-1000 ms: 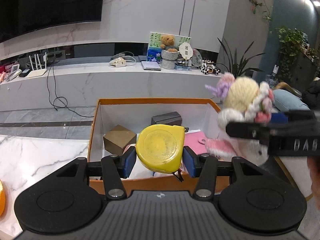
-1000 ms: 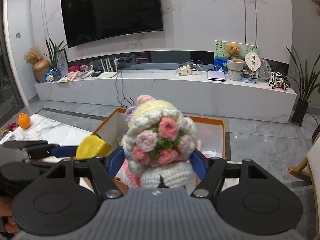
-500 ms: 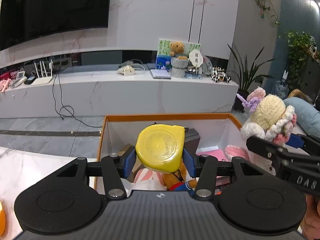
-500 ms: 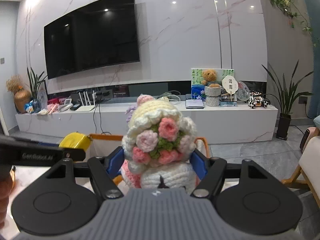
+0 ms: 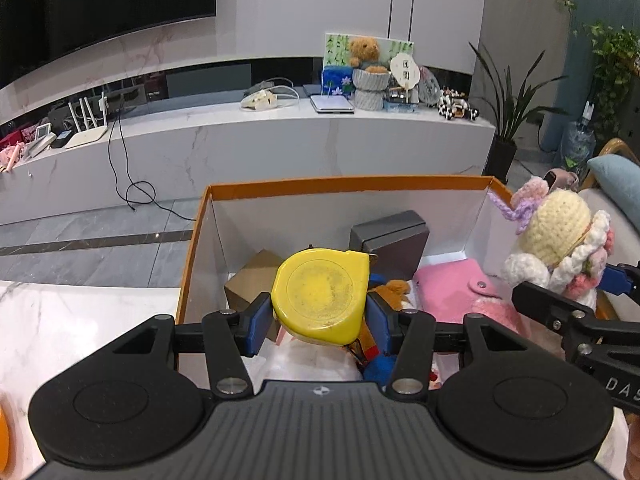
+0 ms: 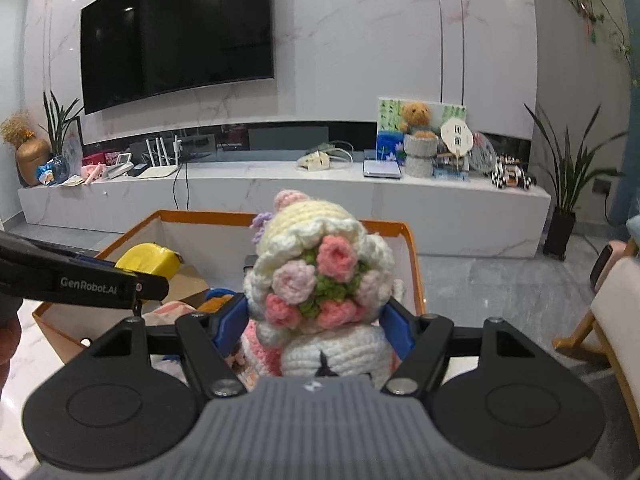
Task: Organize objects
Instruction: 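Lift the tape measure and crocheted plush and carry both over the orange box, then lower the tape measure and crocheted plush into the orange box and open both tools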
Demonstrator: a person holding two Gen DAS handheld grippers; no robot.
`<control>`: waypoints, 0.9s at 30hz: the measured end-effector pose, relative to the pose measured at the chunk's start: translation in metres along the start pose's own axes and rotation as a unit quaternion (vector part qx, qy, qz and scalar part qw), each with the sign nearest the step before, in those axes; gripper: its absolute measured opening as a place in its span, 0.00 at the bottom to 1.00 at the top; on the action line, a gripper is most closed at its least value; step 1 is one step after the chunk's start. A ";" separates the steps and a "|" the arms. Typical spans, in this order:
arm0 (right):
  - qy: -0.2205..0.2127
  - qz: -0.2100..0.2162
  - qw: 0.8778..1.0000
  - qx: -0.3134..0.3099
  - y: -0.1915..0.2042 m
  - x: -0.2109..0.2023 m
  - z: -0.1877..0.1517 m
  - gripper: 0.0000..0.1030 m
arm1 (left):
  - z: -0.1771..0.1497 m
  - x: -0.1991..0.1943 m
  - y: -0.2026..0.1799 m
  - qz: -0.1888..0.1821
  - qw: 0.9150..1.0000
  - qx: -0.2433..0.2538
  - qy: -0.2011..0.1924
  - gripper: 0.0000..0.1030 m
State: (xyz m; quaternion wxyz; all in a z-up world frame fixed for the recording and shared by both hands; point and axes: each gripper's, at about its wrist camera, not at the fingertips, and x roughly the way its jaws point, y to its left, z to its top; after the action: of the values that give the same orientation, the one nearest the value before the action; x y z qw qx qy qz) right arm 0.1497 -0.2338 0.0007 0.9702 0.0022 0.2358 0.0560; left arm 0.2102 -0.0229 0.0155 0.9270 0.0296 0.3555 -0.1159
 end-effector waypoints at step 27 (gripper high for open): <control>0.090 0.012 0.996 -0.006 0.008 0.022 -0.011 0.74 | 0.046 0.093 -0.012 0.030 0.990 0.062 0.126 0.57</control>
State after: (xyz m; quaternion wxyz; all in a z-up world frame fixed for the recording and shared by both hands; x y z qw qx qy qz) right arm 0.1627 -0.2237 -0.0189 0.9442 -0.0062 0.3220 0.0694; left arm 0.3039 -0.0584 -0.0118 0.8741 0.1123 0.4607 -0.1051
